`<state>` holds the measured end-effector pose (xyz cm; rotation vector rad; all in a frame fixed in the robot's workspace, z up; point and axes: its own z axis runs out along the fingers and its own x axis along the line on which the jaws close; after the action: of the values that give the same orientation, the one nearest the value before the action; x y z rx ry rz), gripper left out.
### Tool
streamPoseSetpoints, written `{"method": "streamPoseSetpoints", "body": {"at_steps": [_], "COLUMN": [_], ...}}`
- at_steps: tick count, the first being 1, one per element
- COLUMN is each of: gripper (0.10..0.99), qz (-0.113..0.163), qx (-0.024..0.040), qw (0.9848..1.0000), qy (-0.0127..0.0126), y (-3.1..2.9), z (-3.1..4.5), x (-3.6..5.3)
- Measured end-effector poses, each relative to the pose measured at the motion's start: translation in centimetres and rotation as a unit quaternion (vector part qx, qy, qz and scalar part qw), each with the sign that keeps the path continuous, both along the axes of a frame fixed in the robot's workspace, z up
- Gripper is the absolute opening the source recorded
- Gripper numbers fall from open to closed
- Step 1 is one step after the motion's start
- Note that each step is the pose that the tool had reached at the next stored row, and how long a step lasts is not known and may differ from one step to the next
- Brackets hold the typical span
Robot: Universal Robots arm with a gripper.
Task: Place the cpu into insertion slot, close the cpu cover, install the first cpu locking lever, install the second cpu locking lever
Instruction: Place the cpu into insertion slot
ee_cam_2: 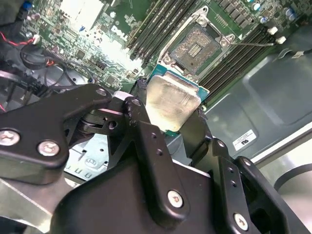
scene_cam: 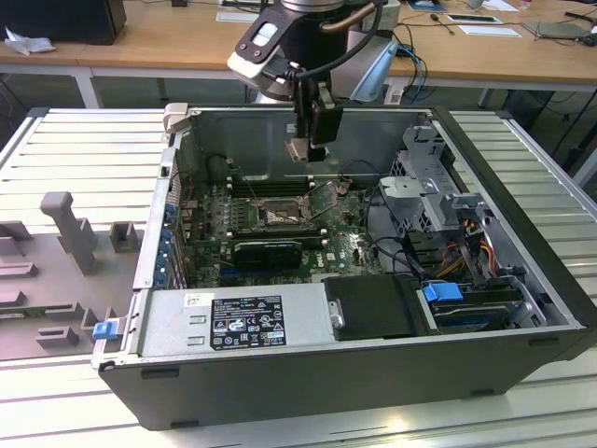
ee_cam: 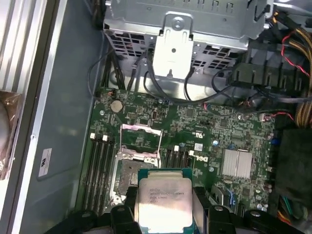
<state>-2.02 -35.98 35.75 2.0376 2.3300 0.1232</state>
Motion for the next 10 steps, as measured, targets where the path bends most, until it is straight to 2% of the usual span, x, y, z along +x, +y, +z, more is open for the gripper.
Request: {"method": "streamPoseSetpoints", "body": {"at_steps": [6, 10], "gripper": [0.525, 0.525], "qz": [-0.035, -0.067], "qx": [0.0000, 0.0000], "qw": [0.9994, 0.9977], "qy": [0.0000, 0.0000], "y": [0.00, 0.00], "z": [-0.24, -0.78], "x": [0.00, 0.00]}}
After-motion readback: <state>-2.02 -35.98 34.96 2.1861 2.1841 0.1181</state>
